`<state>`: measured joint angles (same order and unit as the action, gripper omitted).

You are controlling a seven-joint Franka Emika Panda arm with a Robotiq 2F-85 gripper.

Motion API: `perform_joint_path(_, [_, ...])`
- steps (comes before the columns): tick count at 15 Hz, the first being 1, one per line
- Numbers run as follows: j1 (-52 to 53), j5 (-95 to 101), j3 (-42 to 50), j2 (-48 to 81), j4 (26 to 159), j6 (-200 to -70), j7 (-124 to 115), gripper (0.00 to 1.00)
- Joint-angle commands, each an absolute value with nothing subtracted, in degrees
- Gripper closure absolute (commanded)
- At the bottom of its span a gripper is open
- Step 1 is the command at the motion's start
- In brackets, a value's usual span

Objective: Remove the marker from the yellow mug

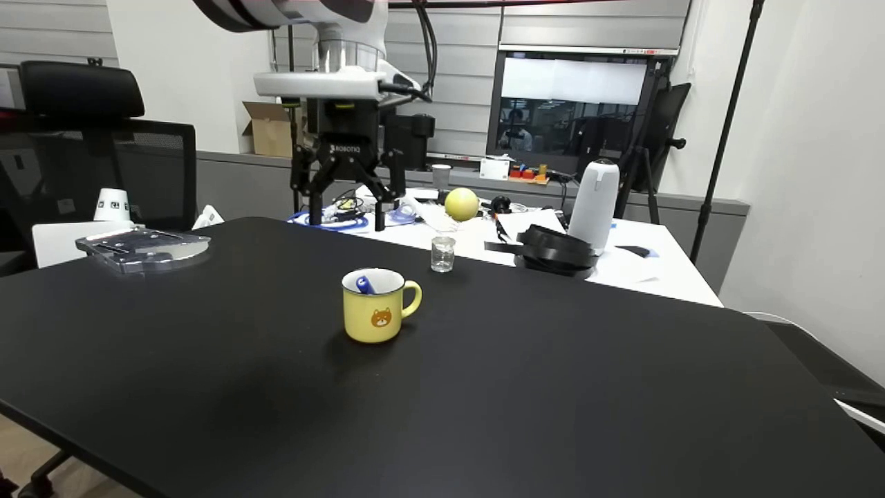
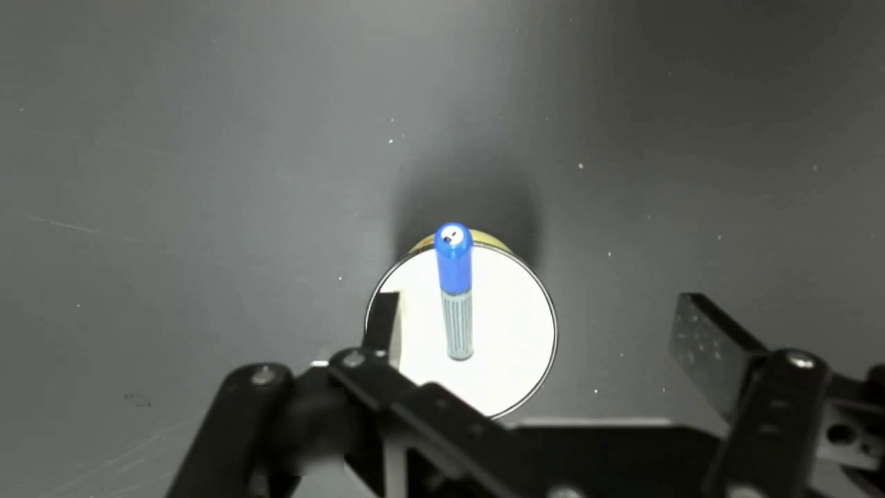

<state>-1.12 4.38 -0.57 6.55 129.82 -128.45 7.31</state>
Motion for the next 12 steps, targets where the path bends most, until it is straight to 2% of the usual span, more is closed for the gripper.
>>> perform_joint_path(1, [-2.2, 2.9, 0.2, 7.0, 131.1, -127.8, 13.2, 0.0])
perform_joint_path(12, [-2.1, 4.7, 0.9, 10.2, 130.0, -128.9, 10.2, 0.0])
